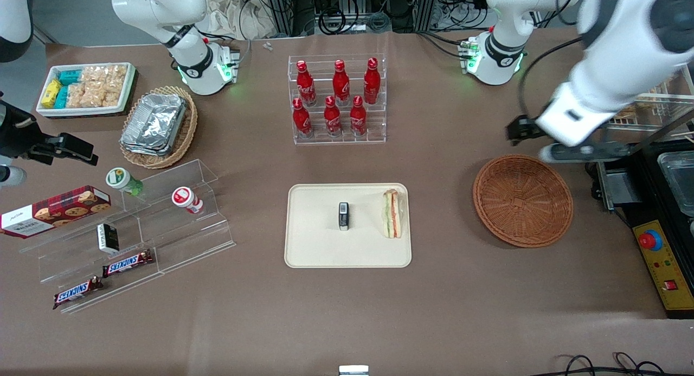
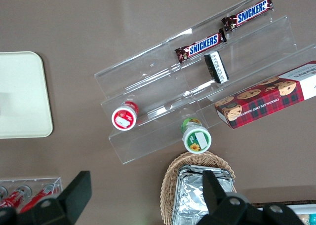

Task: Place sandwich from basket to tray
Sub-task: 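Lower the sandwich onto the tray, open the left gripper and withdraw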

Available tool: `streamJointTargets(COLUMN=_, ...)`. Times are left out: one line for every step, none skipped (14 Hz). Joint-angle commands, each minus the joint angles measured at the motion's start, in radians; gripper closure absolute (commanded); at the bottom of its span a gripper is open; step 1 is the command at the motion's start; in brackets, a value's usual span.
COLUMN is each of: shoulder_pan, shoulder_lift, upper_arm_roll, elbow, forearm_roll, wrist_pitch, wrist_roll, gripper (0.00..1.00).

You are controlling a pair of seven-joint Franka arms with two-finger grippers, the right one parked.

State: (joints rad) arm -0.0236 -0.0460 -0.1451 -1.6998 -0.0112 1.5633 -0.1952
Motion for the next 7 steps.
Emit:
streamJointTargets(shoulder_pan=-0.012, shoulder_lift=-0.012, upper_arm_roll=0.071, elbow=0.021, forearm_roll=-0.018, wrist_pitch=-0.025, wrist_roll=0.051, gripper=0.0)
streamJointTargets(shoulder_pan=-0.012, shoulder_lift=0.013, upper_arm_roll=0.068, elbow=0.063, forearm_roll=-0.016, wrist_pitch=-0.025, wrist_roll=0.048, gripper=0.0)
streamJointTargets(shoulder_pan=-0.013, shoulder_lift=0.04, upper_arm_roll=0.062, elbow=0.104, forearm_roll=-0.019, wrist_pitch=-0.025, wrist_roll=0.048, gripper=0.0)
streamJointTargets(shoulder_pan=-0.016, shoulder_lift=0.058, upper_arm_roll=0.055, elbow=0.142, forearm_roll=-0.021, wrist_pitch=-0.026, wrist_roll=0.046, gripper=0.0)
streamJointTargets(shoulder_pan=-0.016, shoulder_lift=0.083, upper_arm_roll=0.052, elbow=0.179, forearm_roll=-0.024, wrist_pitch=-0.037, wrist_roll=0.046, gripper=0.0)
streamJointTargets(shoulder_pan=-0.016, shoulder_lift=0.106, upper_arm_roll=0.049, elbow=0.215, forearm_roll=-0.018, wrist_pitch=-0.073, wrist_roll=0.046, gripper=0.0)
streamJointTargets(shoulder_pan=-0.016, shoulder_lift=0.119, upper_arm_roll=0.039, elbow=0.242, forearm_roll=-0.013, wrist_pitch=-0.104, wrist_roll=0.046, gripper=0.0)
